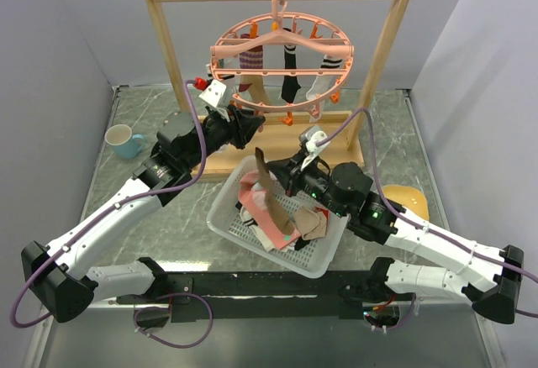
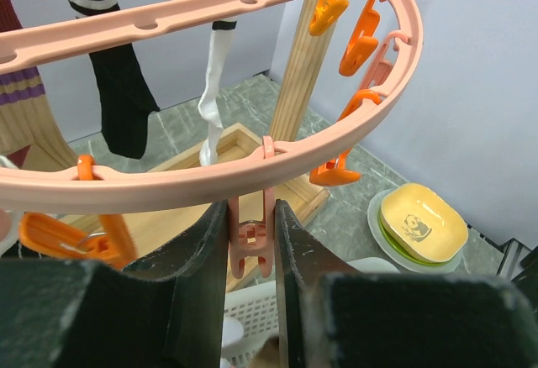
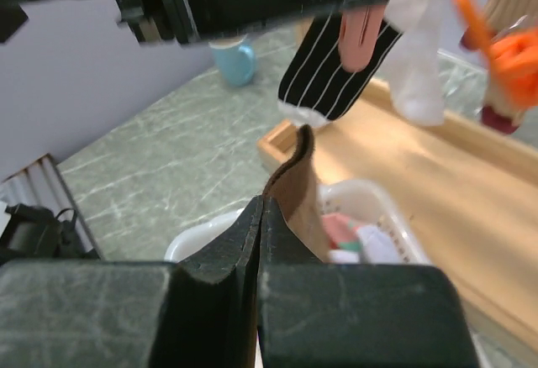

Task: Clip the socks to the hanger
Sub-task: Pick up the sock from the bin, then clamp the sock onto the hanger.

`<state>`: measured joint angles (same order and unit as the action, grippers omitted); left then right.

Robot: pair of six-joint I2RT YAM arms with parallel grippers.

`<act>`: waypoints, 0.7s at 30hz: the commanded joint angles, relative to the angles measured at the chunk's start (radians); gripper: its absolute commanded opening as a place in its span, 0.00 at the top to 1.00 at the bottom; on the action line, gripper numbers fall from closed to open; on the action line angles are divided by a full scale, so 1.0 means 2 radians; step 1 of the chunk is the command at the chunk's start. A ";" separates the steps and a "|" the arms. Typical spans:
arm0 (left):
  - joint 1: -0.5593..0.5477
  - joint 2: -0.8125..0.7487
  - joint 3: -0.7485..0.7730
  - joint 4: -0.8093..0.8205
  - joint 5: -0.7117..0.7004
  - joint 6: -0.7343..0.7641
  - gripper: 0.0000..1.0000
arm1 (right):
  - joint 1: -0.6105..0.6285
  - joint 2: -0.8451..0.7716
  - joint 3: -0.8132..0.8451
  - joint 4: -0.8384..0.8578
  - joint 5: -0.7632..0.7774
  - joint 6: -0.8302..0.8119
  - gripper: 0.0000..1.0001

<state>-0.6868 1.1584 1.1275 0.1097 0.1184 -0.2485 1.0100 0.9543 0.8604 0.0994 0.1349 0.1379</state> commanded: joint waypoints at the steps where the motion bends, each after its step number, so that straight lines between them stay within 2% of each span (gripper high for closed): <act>1: -0.006 -0.001 0.011 -0.027 0.021 0.006 0.99 | 0.002 0.000 0.020 -0.029 0.015 -0.035 1.00; 8: -0.006 -0.005 0.004 -0.024 0.025 0.004 0.99 | 0.001 -0.006 0.005 -0.031 0.022 -0.024 1.00; 21: -0.009 -0.006 0.001 -0.033 -0.011 -0.011 0.99 | -0.005 0.050 0.068 -0.025 0.034 -0.065 1.00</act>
<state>-0.6876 1.1584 1.1282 0.1059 0.1059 -0.2573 1.0100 1.0397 0.9253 0.0135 0.1787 0.0406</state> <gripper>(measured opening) 0.277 0.007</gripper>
